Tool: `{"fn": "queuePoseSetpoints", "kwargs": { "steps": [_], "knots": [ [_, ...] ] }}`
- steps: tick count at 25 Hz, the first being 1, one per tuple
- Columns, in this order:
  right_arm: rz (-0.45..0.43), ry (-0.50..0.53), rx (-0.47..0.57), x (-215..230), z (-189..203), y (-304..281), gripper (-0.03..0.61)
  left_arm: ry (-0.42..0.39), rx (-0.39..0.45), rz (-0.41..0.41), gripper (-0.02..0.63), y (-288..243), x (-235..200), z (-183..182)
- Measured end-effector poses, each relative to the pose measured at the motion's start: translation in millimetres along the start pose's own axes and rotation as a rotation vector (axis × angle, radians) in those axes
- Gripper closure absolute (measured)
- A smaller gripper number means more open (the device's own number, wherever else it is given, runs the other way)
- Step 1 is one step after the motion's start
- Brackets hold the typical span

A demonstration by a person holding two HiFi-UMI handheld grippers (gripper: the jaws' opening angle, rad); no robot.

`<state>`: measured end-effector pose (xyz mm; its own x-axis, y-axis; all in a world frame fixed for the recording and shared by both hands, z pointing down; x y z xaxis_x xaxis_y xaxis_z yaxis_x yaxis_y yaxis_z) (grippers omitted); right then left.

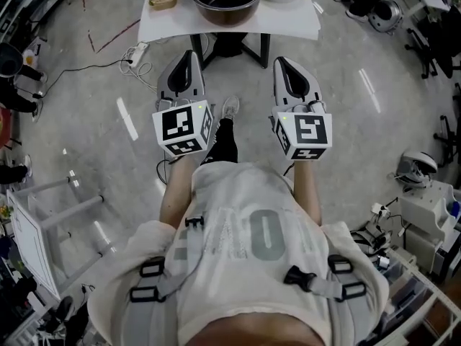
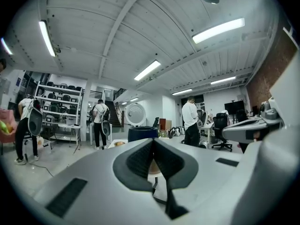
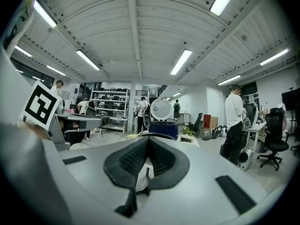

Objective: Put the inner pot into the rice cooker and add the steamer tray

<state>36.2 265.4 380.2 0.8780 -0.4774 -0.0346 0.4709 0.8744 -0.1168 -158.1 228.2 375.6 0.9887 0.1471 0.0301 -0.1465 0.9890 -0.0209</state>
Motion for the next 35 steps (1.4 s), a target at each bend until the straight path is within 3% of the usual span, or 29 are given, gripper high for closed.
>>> {"fn": "queuePoseSetpoints", "kwargs": {
  "steps": [7,21,30,35],
  "knots": [
    [-0.002,0.030,0.012,43,-39,-81,0.572,0.008,0.014,0.004,0.592,-93,-19,-21],
    [0.059,0.062,0.081,124,-94,-223,0.571,0.033,0.133,0.032,0.592,-258,-59,-76],
    [0.092,0.096,0.134,140,-114,-256,0.571,0.033,0.175,0.074,0.592,-305,-60,-95],
    [0.059,0.092,0.119,155,-110,-261,0.571,0.015,0.169,0.071,0.592,-312,-45,-97]
  ]
}}
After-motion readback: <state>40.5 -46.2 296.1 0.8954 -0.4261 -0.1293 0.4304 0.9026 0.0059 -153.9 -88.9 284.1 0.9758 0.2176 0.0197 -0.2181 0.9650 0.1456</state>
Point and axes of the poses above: the fingertips, and each gripper's own axes: y backward along the fingers, x to its right, z out of its underside, the point moved 4 cm from there along y, backward along the fingers, and after that the axes turned 11 degrees about -z, right-handed, at the moved point
